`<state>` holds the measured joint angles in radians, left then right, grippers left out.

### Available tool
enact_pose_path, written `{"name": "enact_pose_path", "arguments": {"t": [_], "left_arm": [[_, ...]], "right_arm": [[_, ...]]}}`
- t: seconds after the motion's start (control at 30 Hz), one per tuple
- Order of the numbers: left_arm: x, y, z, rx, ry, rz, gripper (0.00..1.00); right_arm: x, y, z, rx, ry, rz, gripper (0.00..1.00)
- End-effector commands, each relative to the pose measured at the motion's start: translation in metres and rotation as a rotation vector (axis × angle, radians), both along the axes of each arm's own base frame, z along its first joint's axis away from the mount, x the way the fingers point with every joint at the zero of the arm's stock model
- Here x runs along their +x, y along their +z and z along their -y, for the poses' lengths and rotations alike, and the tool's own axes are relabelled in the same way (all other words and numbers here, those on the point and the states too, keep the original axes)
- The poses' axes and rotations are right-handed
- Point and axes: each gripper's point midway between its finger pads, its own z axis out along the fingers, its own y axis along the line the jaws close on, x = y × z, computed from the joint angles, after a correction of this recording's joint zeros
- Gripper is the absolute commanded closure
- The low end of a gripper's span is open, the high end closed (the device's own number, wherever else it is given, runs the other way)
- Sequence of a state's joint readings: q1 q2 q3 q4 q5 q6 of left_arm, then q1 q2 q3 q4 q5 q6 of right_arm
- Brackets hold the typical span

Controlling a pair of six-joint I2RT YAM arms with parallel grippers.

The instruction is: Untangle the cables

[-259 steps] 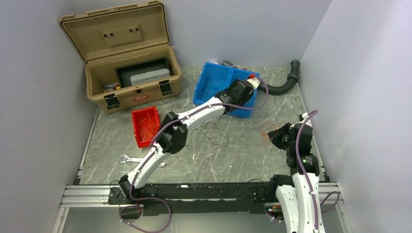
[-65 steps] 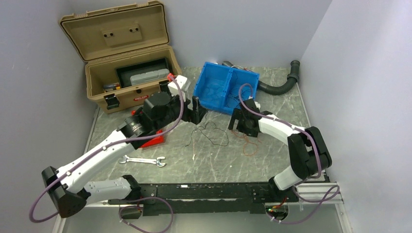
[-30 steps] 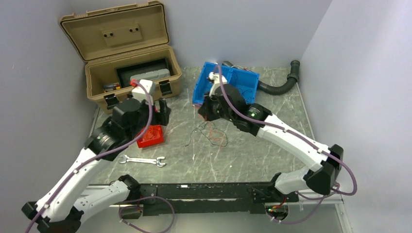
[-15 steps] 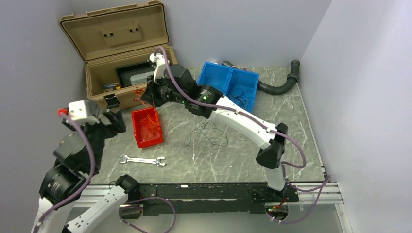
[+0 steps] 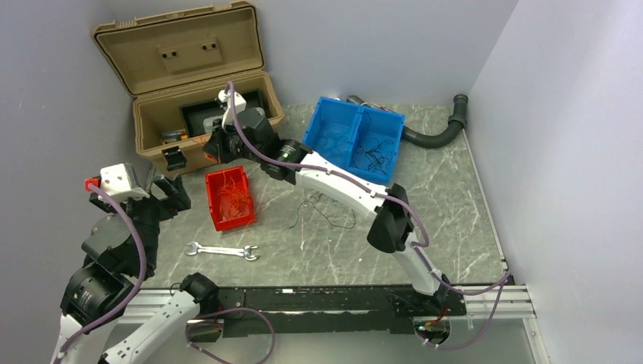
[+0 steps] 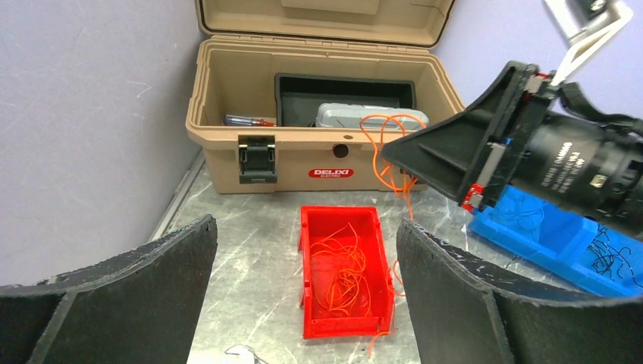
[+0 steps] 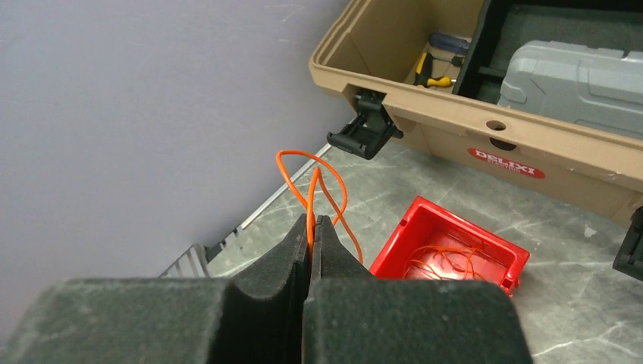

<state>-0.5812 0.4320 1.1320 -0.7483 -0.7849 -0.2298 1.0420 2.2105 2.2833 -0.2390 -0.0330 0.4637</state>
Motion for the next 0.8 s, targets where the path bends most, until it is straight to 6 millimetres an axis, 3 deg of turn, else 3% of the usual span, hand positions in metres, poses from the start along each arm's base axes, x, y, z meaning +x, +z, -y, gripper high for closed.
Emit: {"name": "enact_pose_path", "arguments": {"t": [0.0,0.27,0.43,0.57,0.77], "left_arm": [[0.001,-0.002,-0.005,0.018,0.033,-0.010,0.09],[0.001,0.001,-0.004,0.022,0.024,0.006,0.10],[0.006,-0.001,0.001,0.025,0.010,-0.003,0.10],[0.008,0.000,0.004,0.027,-0.003,-0.008,0.10],[0.009,0.000,0.003,0.036,0.008,-0.014,0.10]], "right_arm": [[0.007,0.064,0.000,0.164,-0.024,0.076,1.00],[0.003,0.124,0.024,0.229,-0.069,0.176,1.00],[-0.008,0.143,0.030,0.267,-0.042,0.187,1.00],[-0.019,0.144,0.021,0.284,0.012,0.187,1.00],[-0.013,0.099,-0.005,0.249,0.041,0.118,1.00]]}}
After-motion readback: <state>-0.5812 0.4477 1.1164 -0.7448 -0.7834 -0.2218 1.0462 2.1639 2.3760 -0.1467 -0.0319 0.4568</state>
